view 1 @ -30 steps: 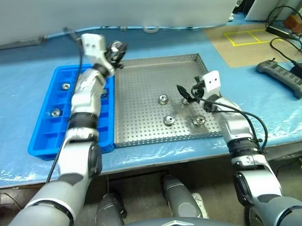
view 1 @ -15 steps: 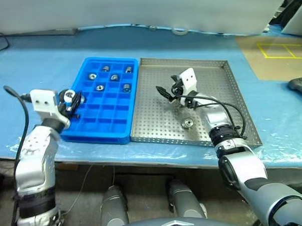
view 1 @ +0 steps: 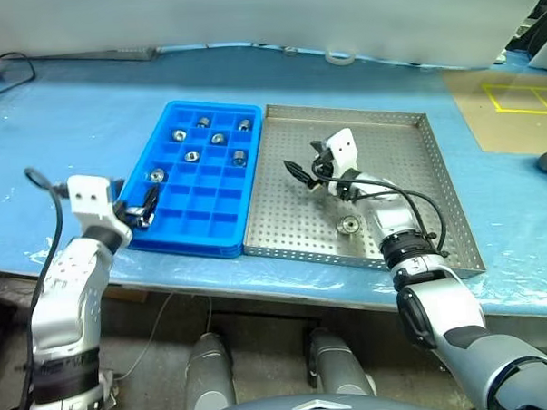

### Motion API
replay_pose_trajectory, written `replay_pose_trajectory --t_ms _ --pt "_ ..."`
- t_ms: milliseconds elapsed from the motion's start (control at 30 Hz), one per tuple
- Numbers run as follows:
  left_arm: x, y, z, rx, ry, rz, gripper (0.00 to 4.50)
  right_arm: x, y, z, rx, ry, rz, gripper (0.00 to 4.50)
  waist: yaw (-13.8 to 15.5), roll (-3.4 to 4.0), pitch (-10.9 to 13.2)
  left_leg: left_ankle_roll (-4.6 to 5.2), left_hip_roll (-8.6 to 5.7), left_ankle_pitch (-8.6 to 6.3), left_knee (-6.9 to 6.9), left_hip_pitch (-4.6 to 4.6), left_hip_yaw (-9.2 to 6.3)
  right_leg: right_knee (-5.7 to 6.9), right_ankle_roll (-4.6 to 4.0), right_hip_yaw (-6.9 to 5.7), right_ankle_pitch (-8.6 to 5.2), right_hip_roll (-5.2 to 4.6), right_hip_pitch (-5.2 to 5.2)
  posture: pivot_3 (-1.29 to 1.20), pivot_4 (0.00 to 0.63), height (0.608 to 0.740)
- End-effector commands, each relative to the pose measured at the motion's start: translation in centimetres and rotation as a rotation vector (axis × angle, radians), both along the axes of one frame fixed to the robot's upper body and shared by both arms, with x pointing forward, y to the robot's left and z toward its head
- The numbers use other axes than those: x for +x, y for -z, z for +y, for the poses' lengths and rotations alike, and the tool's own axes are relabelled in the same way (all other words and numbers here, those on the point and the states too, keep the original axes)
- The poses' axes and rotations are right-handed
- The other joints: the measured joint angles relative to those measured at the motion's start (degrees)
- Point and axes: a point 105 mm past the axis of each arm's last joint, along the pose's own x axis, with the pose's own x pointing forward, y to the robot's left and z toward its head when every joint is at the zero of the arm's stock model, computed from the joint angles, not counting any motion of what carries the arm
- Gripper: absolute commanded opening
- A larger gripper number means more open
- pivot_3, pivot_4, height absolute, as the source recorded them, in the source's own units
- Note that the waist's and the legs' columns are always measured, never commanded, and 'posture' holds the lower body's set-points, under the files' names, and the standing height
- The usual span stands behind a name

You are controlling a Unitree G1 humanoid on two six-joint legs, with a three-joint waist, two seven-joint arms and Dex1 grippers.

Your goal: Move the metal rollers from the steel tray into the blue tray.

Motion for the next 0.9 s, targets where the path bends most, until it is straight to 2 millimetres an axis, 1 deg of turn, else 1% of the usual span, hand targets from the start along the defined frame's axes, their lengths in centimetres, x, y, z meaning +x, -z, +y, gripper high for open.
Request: replay_pose_trajectory --t_ms 33,133,167,233,267,300,333,400,433,500,567,633,733,800,900 --pt "2.3 -3.1 -3.6 -0.015 0.210 -0.101 3.66 0.1 -2.2 -1.7 0.029 0.049 -0.074 4.50 0.18 0.00 0.00 0.00 -0.02 0.00 0.00 0.00 0.01 -0.01 0.00 0.00 0.00 0.00 0.01 -0.39 0.150 0.740" --pt "4.2 -4.4 -7.7 0.004 0.421 -0.146 3.66 0.1 -3.0 -3.8 0.039 0.115 -0.094 4.50 0.04 0.00 0.00 0.03 -0.08 0.00 0.04 -0.06 0.07 -0.05 -0.01 0.07 0.01 -0.05 0.00 -0.47 0.150 0.740" --pt "4.9 -4.9 -9.4 0.001 0.492 -0.162 3.66 0.0 -3.3 -4.8 0.061 0.146 -0.100 4.50 0.05 0.01 -0.01 0.06 -0.11 -0.02 0.05 -0.05 0.12 -0.07 -0.01 0.14 0.01 -0.07 0.00 -0.47 0.150 0.740" --pt "6.5 -6.0 -13.5 -0.025 0.639 -0.186 3.66 -0.4 -3.9 -7.1 0.080 0.214 -0.116 4.50 0.22 0.00 -0.01 0.11 -0.16 -0.05 0.07 -0.03 0.17 -0.11 -0.02 0.19 0.01 -0.12 0.03 -0.54 0.150 0.740" --pt "7.1 -6.2 -15.2 -0.026 0.698 -0.184 3.66 -0.7 -4.1 -8.0 0.081 0.240 -0.122 4.50 0.12 0.00 -0.01 0.16 -0.17 -0.07 0.09 -0.05 0.19 -0.14 -0.01 0.19 0.00 -0.14 0.08 -0.58 0.150 0.740" --pt "7.4 -5.9 -17.2 -0.013 0.767 -0.162 3.66 -1.1 -4.3 -9.0 0.081 0.269 -0.129 4.50 -0.13 -0.01 -0.02 0.17 -0.17 -0.08 0.11 -0.06 0.21 -0.16 -0.02 0.22 0.00 -0.13 0.08 -0.58 0.150 0.740" --pt "7.6 -5.3 -18.9 0.010 0.832 -0.137 3.66 -1.5 -4.5 -9.8 0.083 0.297 -0.134 4.50 -0.40 -0.02 -0.02 0.22 -0.22 -0.11 0.13 -0.05 0.23 -0.18 -0.02 0.27 0.01 -0.15 0.08 -0.63 0.150 0.740" --pt "7.7 -3.4 -22.2 0.076 0.944 -0.053 3.66 -2.5 -4.9 -11.9 0.074 0.362 -0.147 4.50 -1.49 -0.01 -0.04 0.31 -0.29 -0.16 0.15 -0.04 0.28 -0.22 -0.02 0.35 0.00 -0.19 0.08 -0.66 0.150 0.740" --pt "7.7 -2.8 -23.3 0.099 0.966 -0.030 3.66 -2.9 -5.0 -12.7 0.065 0.390 -0.152 4.50 -1.75 0.00 -0.05 0.35 -0.30 -0.18 0.13 -0.02 0.30 -0.26 -0.01 0.37 0.00 -0.20 0.09 -0.70 0.150 0.740" --pt "7.6 -1.6 -25.5 0.153 0.996 0.019 3.66 -4.0 -5.3 -14.3 0.057 0.447 -0.164 4.50 -3.29 0.01 -0.05 0.39 -0.29 -0.21 0.13 -0.02 0.33 -0.27 0.04 0.37 -0.02 -0.20 0.08 -0.74 0.150 0.740" --pt "7.3 -0.6 -26.9 0.193 1.024 0.062 3.66 -5.0 -5.5 -15.5 0.053 0.490 -0.170 4.50 -4.94 0.01 -0.05 0.42 -0.26 -0.21 0.13 -0.03 0.32 -0.27 0.10 0.34 -0.06 -0.17 0.06 -0.76 0.150 0.740" --pt "7.2 0.2 -27.4 0.209 1.019 0.087 3.66 -5.8 -5.4 -16.1 0.047 0.518 -0.169 4.50 -6.84 0.02 -0.05 0.44 -0.24 -0.23 0.14 -0.04 0.31 -0.27 0.13 0.32 -0.08 -0.16 0.05 -0.81 0.150 0.740" --pt "7.6 1.6 -27.3 0.269 0.953 0.116 3.66 -6.9 -5.1 -16.9 0.037 0.554 -0.161 4.50 -10.05 0.02 -0.06 0.46 -0.25 -0.26 0.27 -0.03 0.24 -0.24 0.15 0.26 -0.09 -0.17 0.11 -0.84 0.150 0.740" --pt "7.9 2.3 -26.9 0.302 0.920 0.133 3.66 -7.3 -5.1 -17.2 0.035 0.568 -0.157 4.50 -12.06 0.03 -0.06 0.51 -0.31 -0.30 0.37 -0.01 0.19 -0.24 0.19 0.25 -0.12 -0.20 0.18 -0.84 0.150 0.740" --pt "8.4 3.8 -26.0 0.399 0.839 0.159 3.66 -7.4 -5.3 -17.4 0.034 0.575 -0.156 4.50 -14.46 0.03 -0.06 0.60 -0.56 -0.37 0.51 -0.07 0.04 -0.27 0.58 0.27 -0.35 -0.34 0.20 -0.81 0.150 0.740"
